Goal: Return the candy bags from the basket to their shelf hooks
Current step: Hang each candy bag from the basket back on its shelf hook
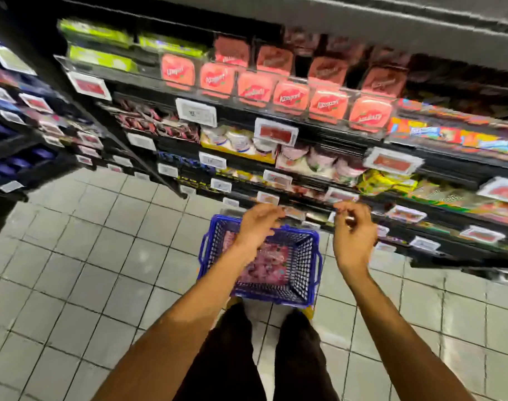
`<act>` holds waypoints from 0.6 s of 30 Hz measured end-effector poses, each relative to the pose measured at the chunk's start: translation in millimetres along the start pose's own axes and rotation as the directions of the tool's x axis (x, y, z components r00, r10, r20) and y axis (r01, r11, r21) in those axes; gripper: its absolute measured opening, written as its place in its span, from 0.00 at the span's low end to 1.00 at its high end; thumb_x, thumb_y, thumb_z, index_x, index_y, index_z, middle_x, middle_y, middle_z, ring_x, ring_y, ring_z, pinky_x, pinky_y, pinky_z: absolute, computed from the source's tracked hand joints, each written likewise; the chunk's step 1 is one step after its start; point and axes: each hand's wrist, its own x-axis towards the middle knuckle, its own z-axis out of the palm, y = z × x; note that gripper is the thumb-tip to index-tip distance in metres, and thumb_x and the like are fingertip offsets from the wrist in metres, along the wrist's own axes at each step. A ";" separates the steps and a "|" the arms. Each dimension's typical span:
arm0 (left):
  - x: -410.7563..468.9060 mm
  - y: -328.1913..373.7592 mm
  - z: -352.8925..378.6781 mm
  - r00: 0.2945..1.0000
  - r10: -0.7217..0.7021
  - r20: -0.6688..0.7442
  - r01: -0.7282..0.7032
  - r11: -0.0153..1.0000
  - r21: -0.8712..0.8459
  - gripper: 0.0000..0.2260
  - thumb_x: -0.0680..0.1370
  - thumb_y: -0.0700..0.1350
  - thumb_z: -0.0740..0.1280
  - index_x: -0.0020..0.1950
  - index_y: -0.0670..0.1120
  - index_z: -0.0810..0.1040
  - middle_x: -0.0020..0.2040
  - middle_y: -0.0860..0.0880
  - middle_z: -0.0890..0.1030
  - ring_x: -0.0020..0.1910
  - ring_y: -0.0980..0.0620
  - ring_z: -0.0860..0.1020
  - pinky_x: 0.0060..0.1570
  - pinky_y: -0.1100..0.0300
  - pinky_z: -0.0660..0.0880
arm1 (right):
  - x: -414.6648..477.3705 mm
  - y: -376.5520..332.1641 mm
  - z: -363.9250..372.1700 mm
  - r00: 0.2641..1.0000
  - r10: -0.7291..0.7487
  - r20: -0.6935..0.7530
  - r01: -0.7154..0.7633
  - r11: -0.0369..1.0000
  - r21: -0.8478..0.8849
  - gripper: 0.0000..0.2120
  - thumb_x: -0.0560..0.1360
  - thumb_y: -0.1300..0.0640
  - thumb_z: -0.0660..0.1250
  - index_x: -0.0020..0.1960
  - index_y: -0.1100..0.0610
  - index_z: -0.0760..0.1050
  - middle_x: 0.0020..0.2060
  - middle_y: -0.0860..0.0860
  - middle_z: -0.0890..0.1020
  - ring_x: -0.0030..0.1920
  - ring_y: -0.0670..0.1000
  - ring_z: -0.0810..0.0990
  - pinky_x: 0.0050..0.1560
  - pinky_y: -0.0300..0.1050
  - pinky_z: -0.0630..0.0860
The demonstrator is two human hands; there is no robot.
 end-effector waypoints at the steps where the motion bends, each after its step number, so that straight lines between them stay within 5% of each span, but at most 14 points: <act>1: 9.5 -21.9 -9.8 0.999 -0.036 -0.015 0.036 0.999 0.018 0.09 0.79 0.39 0.66 0.57 0.38 0.80 0.44 0.47 0.82 0.31 0.61 0.77 0.31 0.70 0.73 | -8.1 18.9 14.2 0.996 0.073 0.045 -0.071 0.997 -0.034 0.11 0.75 0.73 0.62 0.49 0.61 0.79 0.46 0.57 0.79 0.46 0.57 0.79 0.46 0.37 0.72; 5: 49.1 -101.9 -31.1 0.986 -0.164 -0.031 0.167 0.977 0.134 0.03 0.79 0.40 0.67 0.45 0.46 0.78 0.40 0.50 0.78 0.39 0.54 0.77 0.51 0.54 0.78 | -30.4 92.0 56.2 0.936 0.334 0.116 -0.331 0.943 -0.041 0.07 0.76 0.73 0.62 0.48 0.67 0.78 0.48 0.63 0.82 0.45 0.50 0.81 0.52 0.40 0.76; 7: 75.6 -145.5 -33.6 0.980 -0.200 -0.014 0.196 0.944 0.266 0.11 0.80 0.44 0.66 0.38 0.53 0.75 0.37 0.49 0.78 0.41 0.49 0.75 0.49 0.56 0.74 | -40.5 134.6 73.3 0.900 0.406 0.159 -0.390 0.913 -0.122 0.07 0.76 0.72 0.64 0.49 0.66 0.79 0.47 0.63 0.82 0.43 0.48 0.80 0.48 0.35 0.74; 9: 106.3 -193.7 -35.7 0.976 -0.215 -0.047 0.218 0.913 0.346 0.16 0.81 0.44 0.65 0.33 0.53 0.74 0.36 0.41 0.79 0.41 0.48 0.77 0.43 0.57 0.70 | -48.0 182.4 91.1 0.886 0.437 0.153 -0.409 0.894 -0.186 0.06 0.75 0.72 0.65 0.49 0.67 0.80 0.46 0.65 0.82 0.45 0.59 0.80 0.48 0.41 0.74; 11: 132.0 -236.6 -35.7 0.949 -0.312 -0.052 0.311 0.886 0.343 0.12 0.81 0.44 0.65 0.37 0.45 0.79 0.42 0.39 0.81 0.47 0.45 0.79 0.44 0.56 0.74 | -53.9 227.9 109.1 0.842 0.521 0.140 -0.468 0.834 -0.293 0.07 0.76 0.69 0.66 0.52 0.66 0.80 0.47 0.65 0.83 0.48 0.63 0.81 0.48 0.47 0.74; 13: 164.6 -284.8 -34.4 0.926 -0.366 -0.092 0.375 0.868 0.325 0.10 0.80 0.43 0.65 0.46 0.38 0.82 0.46 0.37 0.82 0.49 0.43 0.80 0.48 0.51 0.77 | -61.3 275.2 130.3 0.795 0.591 0.139 -0.519 0.780 -0.349 0.08 0.77 0.68 0.65 0.52 0.66 0.80 0.47 0.67 0.83 0.49 0.65 0.81 0.43 0.42 0.72; 18: 242.2 -384.7 -29.5 0.910 -0.408 -0.068 0.410 0.866 0.286 0.04 0.77 0.43 0.70 0.43 0.44 0.81 0.39 0.43 0.80 0.42 0.48 0.76 0.47 0.54 0.73 | -75.8 393.7 186.0 0.700 0.685 0.201 -0.555 0.699 -0.451 0.08 0.77 0.69 0.62 0.51 0.69 0.80 0.50 0.67 0.82 0.52 0.63 0.81 0.50 0.49 0.72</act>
